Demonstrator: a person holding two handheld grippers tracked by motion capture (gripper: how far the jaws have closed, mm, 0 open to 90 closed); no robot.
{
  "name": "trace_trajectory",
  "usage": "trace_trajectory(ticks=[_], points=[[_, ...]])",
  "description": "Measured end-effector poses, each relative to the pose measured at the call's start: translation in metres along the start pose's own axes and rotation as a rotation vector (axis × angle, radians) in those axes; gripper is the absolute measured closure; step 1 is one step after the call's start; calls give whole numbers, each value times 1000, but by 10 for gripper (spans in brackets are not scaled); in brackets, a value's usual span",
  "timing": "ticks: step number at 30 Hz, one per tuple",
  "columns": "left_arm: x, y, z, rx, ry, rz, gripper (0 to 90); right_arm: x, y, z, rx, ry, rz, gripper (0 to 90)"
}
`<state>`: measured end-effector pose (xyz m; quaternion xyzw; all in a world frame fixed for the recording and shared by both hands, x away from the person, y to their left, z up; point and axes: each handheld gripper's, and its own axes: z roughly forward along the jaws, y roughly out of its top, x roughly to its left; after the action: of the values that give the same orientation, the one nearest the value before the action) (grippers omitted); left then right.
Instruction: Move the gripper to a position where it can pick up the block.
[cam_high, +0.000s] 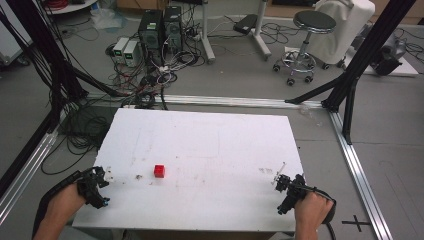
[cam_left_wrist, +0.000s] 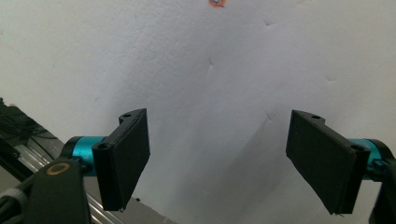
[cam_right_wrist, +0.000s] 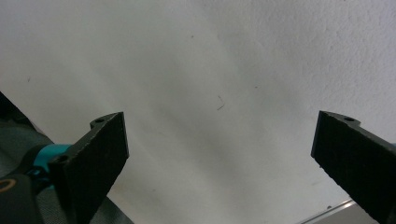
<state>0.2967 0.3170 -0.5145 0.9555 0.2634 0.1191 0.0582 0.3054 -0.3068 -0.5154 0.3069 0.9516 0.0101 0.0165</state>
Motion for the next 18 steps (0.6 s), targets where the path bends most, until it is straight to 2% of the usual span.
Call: trace_trajectory(ticks=[18], points=[[-2,1,-1,-8,3,10,218,2,1,0,-1,2,-8,31]])
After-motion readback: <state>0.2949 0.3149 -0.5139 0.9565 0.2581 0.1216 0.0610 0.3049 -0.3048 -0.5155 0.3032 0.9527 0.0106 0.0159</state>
